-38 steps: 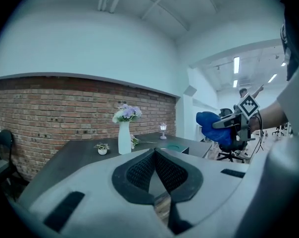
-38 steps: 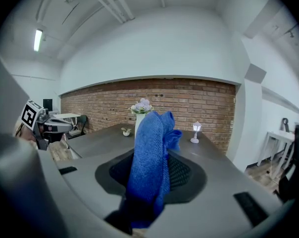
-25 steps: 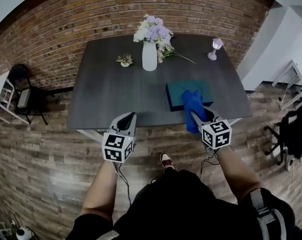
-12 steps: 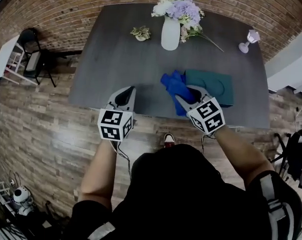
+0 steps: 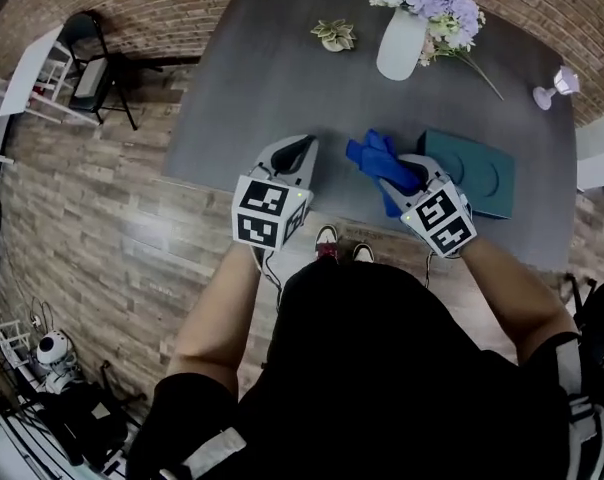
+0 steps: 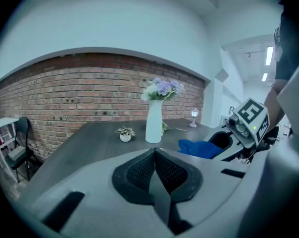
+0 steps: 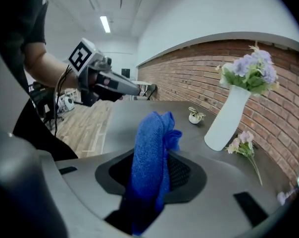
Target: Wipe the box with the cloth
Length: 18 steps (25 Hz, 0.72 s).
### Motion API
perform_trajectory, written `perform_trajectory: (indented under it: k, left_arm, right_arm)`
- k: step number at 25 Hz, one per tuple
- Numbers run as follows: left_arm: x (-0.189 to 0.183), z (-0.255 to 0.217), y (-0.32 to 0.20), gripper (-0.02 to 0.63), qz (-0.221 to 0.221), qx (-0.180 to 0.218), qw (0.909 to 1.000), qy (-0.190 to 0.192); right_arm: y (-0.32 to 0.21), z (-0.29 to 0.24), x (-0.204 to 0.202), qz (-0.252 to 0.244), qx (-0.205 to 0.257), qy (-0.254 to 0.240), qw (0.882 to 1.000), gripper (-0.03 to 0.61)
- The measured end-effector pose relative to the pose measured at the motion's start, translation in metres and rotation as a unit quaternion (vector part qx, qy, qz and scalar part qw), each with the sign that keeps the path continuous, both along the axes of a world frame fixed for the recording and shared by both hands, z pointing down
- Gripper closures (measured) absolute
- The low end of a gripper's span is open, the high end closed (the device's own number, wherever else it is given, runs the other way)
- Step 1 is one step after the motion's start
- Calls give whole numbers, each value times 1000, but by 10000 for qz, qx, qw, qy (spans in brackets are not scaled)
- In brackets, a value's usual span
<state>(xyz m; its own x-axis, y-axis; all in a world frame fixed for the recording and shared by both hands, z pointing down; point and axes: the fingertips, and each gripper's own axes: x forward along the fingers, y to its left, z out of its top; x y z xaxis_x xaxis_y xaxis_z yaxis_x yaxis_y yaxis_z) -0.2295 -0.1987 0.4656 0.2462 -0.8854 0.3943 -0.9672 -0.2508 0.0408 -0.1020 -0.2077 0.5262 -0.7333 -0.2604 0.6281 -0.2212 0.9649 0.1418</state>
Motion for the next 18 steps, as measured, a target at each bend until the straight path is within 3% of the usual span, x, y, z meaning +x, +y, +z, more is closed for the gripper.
perform_trajectory:
  k: [5, 7, 10, 18]
  left_arm:
    - [-23, 5, -13, 604, 228, 33, 9997, 3]
    - [-23, 1, -20, 604, 497, 149, 9985, -179]
    - [-21, -2, -33, 604, 766, 268, 9967, -88]
    - [-14, 7, -56, 604, 694, 187, 9974, 98]
  right_arm:
    - [9, 27, -6, -401, 224, 858, 9953, 436]
    - [12, 32, -7, -692, 382, 1137, 9904, 436]
    - [8, 42, -3, -1011, 559, 1566, 9809, 436]
    - [-19, 57, 8, -1494, 264, 1916, 9697, 436]
